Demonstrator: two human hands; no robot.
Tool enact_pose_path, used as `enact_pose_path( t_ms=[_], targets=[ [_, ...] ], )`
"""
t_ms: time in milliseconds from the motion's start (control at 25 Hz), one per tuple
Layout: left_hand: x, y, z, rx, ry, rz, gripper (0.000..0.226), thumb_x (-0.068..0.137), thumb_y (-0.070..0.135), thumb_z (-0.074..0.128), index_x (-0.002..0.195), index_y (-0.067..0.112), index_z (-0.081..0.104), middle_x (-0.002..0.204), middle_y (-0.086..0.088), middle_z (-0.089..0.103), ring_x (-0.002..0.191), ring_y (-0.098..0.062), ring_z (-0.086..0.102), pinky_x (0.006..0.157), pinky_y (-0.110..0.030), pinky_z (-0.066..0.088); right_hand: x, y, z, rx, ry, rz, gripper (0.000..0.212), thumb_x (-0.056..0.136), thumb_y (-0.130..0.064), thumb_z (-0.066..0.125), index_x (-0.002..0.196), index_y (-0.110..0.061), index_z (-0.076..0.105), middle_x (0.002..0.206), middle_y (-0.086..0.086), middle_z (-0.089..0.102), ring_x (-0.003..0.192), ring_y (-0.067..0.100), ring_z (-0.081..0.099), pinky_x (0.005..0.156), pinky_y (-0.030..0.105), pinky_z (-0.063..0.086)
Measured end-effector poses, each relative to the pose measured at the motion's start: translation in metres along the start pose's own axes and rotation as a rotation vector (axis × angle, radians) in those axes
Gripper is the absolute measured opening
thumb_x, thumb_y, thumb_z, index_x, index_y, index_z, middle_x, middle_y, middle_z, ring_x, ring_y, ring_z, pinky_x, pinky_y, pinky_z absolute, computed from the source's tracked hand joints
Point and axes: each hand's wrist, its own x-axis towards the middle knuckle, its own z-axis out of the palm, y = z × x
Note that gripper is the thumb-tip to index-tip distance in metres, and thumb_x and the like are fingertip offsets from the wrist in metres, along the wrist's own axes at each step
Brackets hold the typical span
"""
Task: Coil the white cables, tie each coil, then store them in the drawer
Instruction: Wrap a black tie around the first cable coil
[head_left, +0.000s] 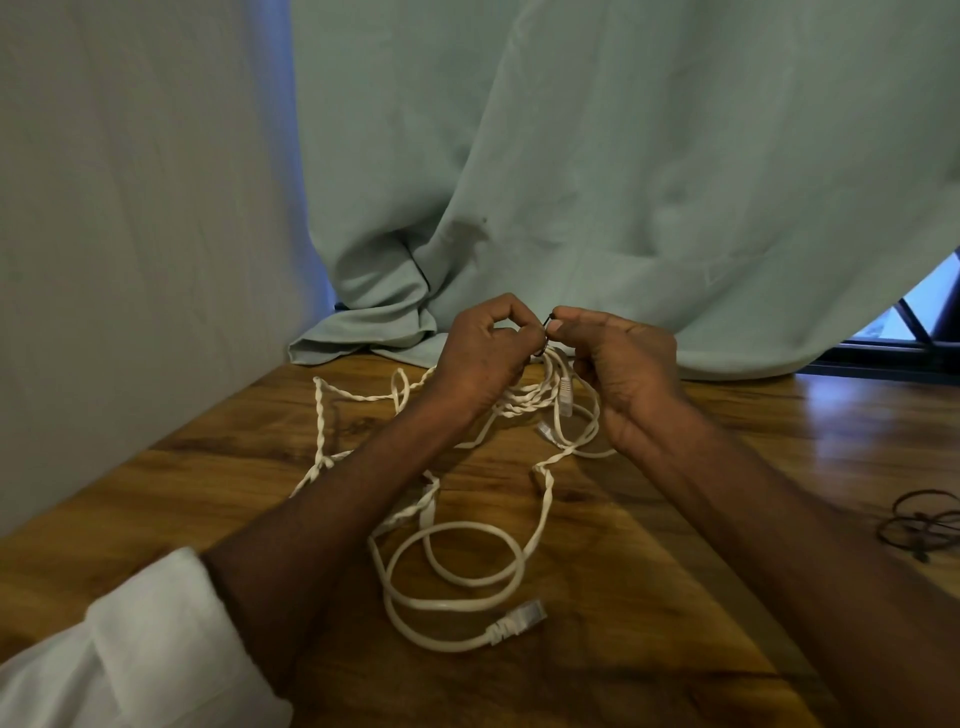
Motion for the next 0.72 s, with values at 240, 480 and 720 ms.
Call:
enact_pose_path(
  t_ms=[240,480,720],
  targets=[
    [0.0024,-0.0022,-0.002,0.02,-0.03,0.033,0.009,0.095,0.01,0.068,0.09,0.003,0.068,0.061,-0.016,0.055,0.055,-0.024,0.045,0.055,-0.031,0.039,0.0023,0.0026,-0.0013,-0.092,0.008,-0.055,0.016,0.079,0.004,0.079,0.092,-0.004,0.08,0.068,0.003,0.075,0.047,0.001,0.062,0.055,0.021,0.052],
    [0.0033,-0.0054,-0.0039,0.046,-0.027,0.077,0.007,0.093,0.01,0.068,0.089,0.006,0.069,0.057,-0.009,0.056,0.053,-0.023,0.045,0.056,-0.031,0.037,0.0043,0.0039,-0.0022,-0.182,0.049,-0.082,0.015,0.079,0.0,0.079,0.086,-0.013,0.082,0.069,-0.003,0.077,0.049,-0.004,0.061,0.064,0.025,0.051],
    [0.0044,-0.0062,-0.0035,0.023,-0.035,0.05,0.006,0.09,0.01,0.069,0.085,0.007,0.069,0.054,-0.003,0.055,0.055,-0.024,0.044,0.058,-0.036,0.037,0.0036,0.0055,-0.0011,-0.125,0.049,-0.093,0.016,0.078,0.003,0.079,0.089,-0.008,0.082,0.075,0.003,0.079,0.055,0.003,0.068,0.067,0.025,0.057]
  ],
)
